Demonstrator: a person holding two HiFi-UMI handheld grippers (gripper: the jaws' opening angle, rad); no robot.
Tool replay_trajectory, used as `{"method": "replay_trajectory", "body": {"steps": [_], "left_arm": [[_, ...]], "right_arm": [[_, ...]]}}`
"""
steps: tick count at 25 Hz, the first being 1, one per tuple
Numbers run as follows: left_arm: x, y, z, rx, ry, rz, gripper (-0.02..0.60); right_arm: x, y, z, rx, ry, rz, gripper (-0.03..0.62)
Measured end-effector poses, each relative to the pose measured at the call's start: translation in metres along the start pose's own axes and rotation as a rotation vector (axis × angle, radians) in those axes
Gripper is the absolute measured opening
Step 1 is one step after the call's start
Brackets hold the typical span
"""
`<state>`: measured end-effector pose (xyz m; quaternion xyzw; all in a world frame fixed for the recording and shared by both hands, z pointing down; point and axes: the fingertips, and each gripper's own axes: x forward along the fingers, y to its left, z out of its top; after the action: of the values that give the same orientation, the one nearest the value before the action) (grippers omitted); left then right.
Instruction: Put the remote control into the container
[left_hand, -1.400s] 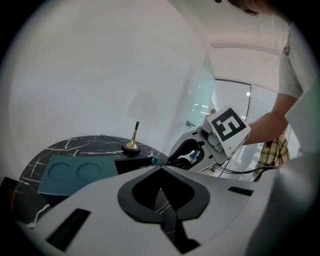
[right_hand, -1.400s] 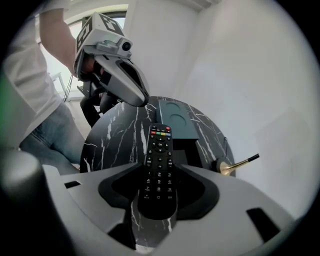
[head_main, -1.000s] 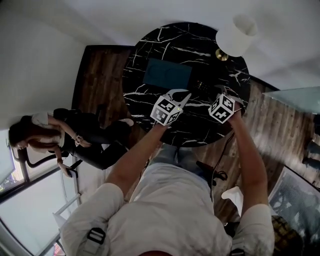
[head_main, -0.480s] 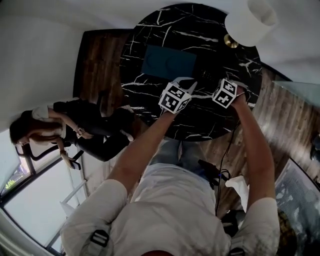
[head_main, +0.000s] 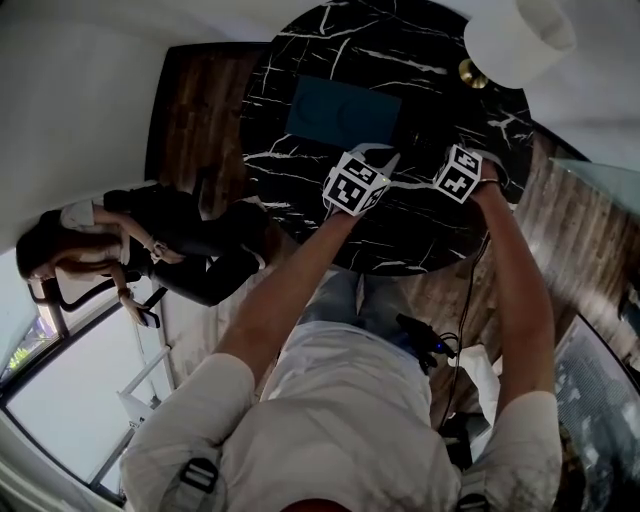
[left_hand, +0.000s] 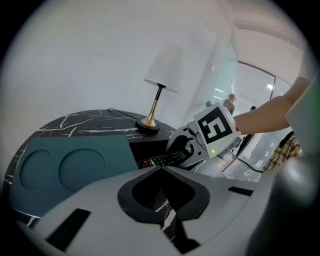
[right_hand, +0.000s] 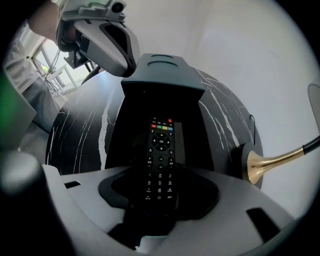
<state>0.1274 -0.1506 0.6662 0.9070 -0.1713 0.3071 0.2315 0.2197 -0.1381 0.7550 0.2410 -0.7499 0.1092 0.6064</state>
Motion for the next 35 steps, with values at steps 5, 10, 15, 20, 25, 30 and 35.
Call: {"method": "replay_trajectory", "body": {"steps": [5,10,15,20,25,30,35], "left_arm": [[-0.003,-0.003,-0.001,0.008,0.0,-0.001,0.006],[-0.019,-0.009,0.01,0.014,-0.034,-0.003,0.006],[-0.06,-0.026,0.035,0.025,-0.104,-0.019,0.006],[-0.135,-0.064,0.083,0.072,-0.256,-0.044,0.006],[-0.219,-0.108,0.13,0.123,-0.446,-0.058,0.006],[-0.289,-0.157,0.155,0.172,-0.627,-0.058,0.006],[-0.332,-0.194,0.162,0.185,-0.739,-0.022,0.006]], "right_arm": [[0.001,-0.001,0.0,0.037,-0.014,0.018,0.21],[-0.021,-0.006,0.0,0.084,-0.034,-0.002,0.21],[-0.089,-0.013,0.017,0.191,-0.171,-0.106,0.21],[-0.205,0.002,0.059,0.339,-0.474,-0.252,0.067],[-0.313,0.037,0.093,0.475,-0.769,-0.332,0.012],[-0.408,0.098,0.139,0.603,-1.077,-0.288,0.011],[-0.458,0.135,0.165,0.647,-1.22,-0.309,0.009]]}}
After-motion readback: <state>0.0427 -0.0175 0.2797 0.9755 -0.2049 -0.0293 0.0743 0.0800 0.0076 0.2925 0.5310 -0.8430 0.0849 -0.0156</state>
